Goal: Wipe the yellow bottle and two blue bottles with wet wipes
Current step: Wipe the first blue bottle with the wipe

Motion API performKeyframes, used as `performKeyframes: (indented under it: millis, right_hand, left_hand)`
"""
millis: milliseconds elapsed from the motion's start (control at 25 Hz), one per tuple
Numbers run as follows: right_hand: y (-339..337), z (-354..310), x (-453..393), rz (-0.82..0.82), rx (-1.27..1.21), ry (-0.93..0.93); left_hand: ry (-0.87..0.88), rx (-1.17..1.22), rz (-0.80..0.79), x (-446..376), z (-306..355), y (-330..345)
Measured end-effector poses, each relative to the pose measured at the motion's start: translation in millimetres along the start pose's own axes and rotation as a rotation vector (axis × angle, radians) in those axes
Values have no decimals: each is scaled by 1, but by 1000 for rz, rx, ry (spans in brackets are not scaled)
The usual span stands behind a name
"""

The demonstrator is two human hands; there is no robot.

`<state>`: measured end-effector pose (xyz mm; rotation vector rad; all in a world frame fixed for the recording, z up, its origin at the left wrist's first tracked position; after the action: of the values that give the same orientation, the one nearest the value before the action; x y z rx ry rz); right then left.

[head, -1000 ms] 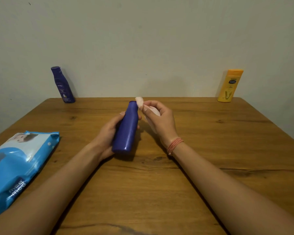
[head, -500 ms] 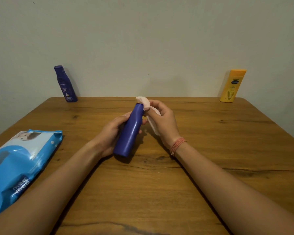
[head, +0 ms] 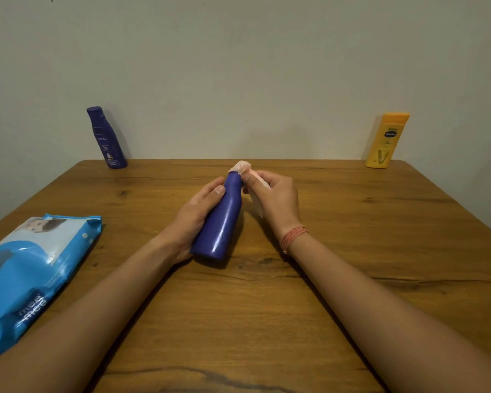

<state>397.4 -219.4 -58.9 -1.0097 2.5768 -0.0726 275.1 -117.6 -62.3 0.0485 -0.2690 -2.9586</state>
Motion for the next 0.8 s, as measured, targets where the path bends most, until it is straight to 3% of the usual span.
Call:
performKeyframes:
  millis: [80, 160, 240, 400, 520, 640, 800]
  right_hand:
    - [-1, 4, 0, 12, -27, 60]
    - [6, 4, 0, -90, -4, 40]
    - [15, -2, 3, -148, 111, -43]
    - [17, -19, 10, -78, 435, -330]
    - [21, -28, 15, -61, 525, -478]
    - [16, -29, 13, -4, 461, -452]
    - [9, -18, 7, -46, 455, -308]
  left_hand:
    - [49, 67, 43, -2, 1, -4]
    - [43, 43, 51, -2, 2, -9]
    - [33, -52, 60, -2, 2, -11]
    - [84, -226, 196, -4, 4, -18]
    - [72, -302, 138, -3, 4, -19]
    - [125, -341, 97, -2, 7, -14]
    - [162, -197, 143, -1, 9, -16]
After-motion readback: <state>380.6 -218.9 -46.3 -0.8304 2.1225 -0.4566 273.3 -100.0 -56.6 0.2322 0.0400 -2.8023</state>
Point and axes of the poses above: each hand's wrist, its own x-axis away from the middle knuckle, its own y-axis out of the palm, z = x × y, the point moved 4 cm from there along -x, towards the middle knuckle, and after that the axes turned 13 degrees about -z, right-handed, at the moved point
